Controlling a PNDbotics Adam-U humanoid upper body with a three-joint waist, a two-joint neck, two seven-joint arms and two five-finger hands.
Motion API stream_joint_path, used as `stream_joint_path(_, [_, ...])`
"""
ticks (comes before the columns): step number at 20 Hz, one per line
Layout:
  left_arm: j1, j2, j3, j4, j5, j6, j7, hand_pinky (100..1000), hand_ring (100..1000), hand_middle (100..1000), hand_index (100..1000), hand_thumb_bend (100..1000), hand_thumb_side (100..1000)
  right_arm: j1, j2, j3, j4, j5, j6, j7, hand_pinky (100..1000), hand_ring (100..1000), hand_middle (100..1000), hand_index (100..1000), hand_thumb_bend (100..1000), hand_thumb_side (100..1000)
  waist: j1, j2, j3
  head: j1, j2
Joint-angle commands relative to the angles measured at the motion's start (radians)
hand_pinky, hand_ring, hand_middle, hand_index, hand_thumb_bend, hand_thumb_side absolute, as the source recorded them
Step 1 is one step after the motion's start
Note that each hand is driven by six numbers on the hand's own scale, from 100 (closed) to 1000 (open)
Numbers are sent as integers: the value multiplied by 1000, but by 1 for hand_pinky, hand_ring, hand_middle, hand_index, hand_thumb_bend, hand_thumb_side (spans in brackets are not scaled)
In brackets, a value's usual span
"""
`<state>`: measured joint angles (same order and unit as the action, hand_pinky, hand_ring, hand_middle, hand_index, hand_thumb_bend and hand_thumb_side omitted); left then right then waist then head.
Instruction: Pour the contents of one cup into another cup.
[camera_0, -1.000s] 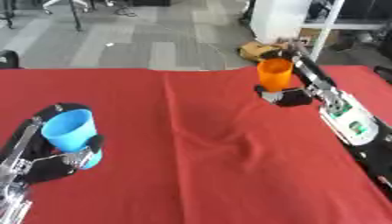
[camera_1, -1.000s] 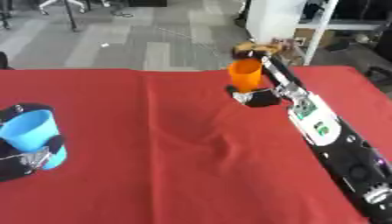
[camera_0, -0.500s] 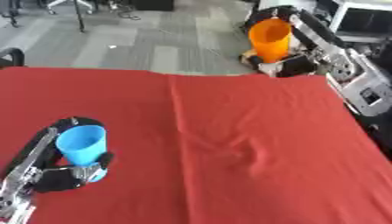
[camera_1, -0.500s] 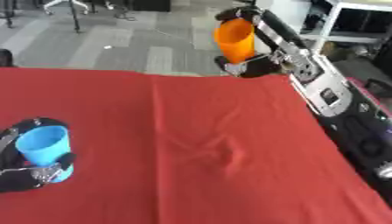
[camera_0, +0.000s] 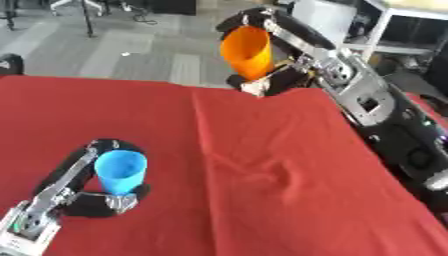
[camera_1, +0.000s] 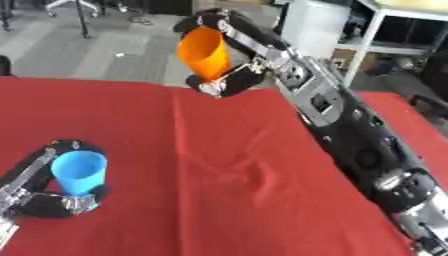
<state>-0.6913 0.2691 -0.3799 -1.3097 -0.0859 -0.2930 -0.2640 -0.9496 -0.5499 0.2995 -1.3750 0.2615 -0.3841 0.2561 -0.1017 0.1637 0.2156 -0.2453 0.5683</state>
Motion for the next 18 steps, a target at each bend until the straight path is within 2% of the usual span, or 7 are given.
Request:
stream_joint_path(1, [-34, -18, -5, 21, -29, -28, 2, 306, 449, 477, 647, 336, 100, -34, 36, 7, 3, -10, -5, 27, 359, 329, 677, 852, 253, 100, 2, -21, -1, -3, -10])
stream_joint_path(8, [-72, -48, -5, 62, -71, -70, 11, 307, 448, 475, 647, 346, 100, -32, 124, 31, 6, 46, -33, 63, 360, 329, 683, 854, 263, 100, -9, -24, 1, -5, -9])
stream_joint_path(14, [-83, -56, 1, 85, -92, -86, 21, 308, 448, 475, 647, 345, 100, -24, 152, 50, -31, 194, -99, 69, 403, 360, 709, 865, 278, 100, -16, -26, -3, -5, -6])
stream_joint_path(18, [-84, -58, 4, 90, -95, -89, 24, 308, 448, 475, 647, 341, 100, -19, 163, 56, -31, 235, -118, 61, 406, 361, 712, 864, 281, 100, -16, -26, -4, -5, -5])
